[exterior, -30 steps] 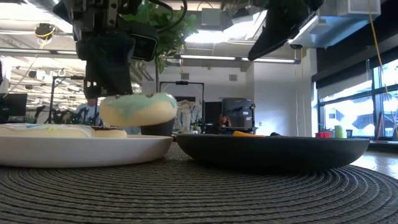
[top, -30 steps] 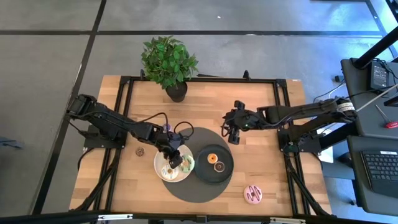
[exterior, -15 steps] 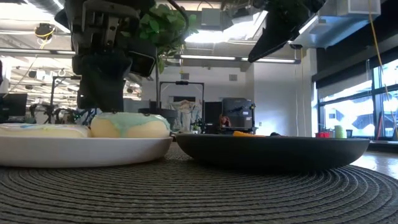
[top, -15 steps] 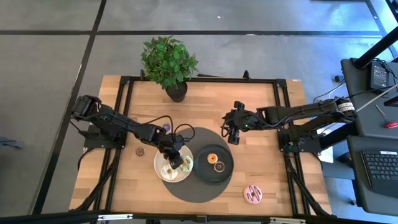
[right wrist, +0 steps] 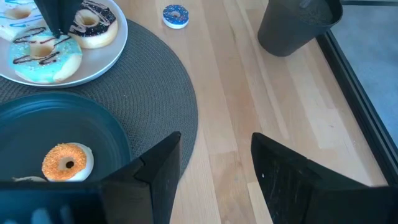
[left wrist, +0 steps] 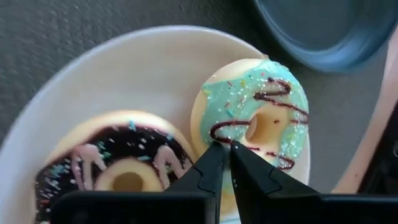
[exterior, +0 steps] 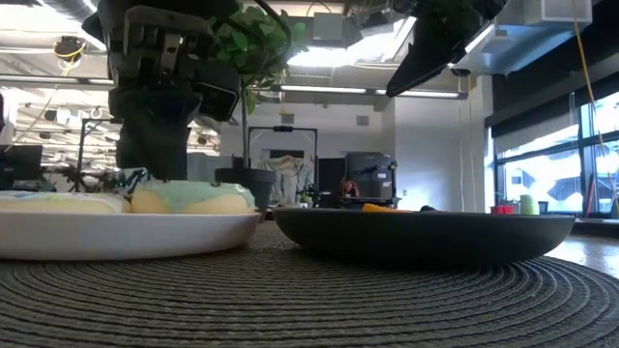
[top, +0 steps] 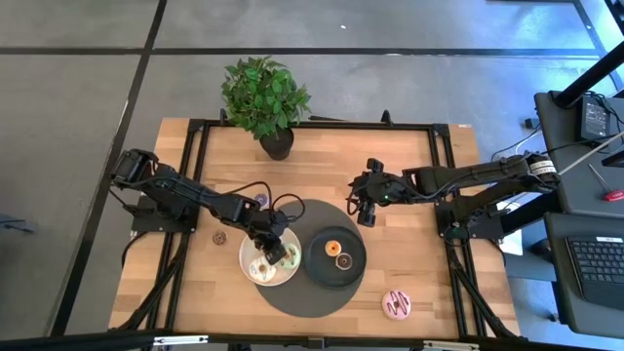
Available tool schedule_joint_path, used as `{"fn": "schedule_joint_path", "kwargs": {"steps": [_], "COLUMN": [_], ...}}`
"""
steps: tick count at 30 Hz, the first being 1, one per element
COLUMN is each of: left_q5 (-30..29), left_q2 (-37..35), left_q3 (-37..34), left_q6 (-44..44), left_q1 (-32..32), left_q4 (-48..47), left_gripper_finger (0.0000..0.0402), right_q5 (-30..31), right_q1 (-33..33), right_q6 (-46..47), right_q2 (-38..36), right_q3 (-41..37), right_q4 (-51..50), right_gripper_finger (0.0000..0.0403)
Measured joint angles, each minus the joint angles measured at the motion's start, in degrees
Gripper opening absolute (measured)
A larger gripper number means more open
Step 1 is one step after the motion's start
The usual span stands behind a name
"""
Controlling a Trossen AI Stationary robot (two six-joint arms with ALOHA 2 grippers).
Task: Pick & Place donuts
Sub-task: Put the large green donut on the white plate
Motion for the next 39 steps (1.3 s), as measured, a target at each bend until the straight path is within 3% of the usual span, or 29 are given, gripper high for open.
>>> {"fn": "schedule_joint_path", "kwargs": {"steps": [5, 26, 39], "left_q5": [-3.8, 1.4, 0.9], "left_q2": [0.0, 0.0, -2.9], "left_q3": [0.0, 0.0, 0.0], "left_q6": [0.1, -1.5, 4.0], "left_q1": [0.0, -0.3, 0.5], "left_q4": [-0.3, -0.6, -1.6], "left_gripper_finger": [0.0035, 0.0057, 0.013], "right_q5": [0.0, 0.0, 0.0], "right_q1": [0.0, 0.0, 0.0], "right_q6": [0.0, 0.0, -0.2], "right_q2": [0.0, 0.0, 0.0], "right_q3": [0.0, 0.0, 0.0], "right_q4": [0.0, -0.8, -0.8], "right_gripper_finger": [0.0196, 0.0196, 0.0196]}}
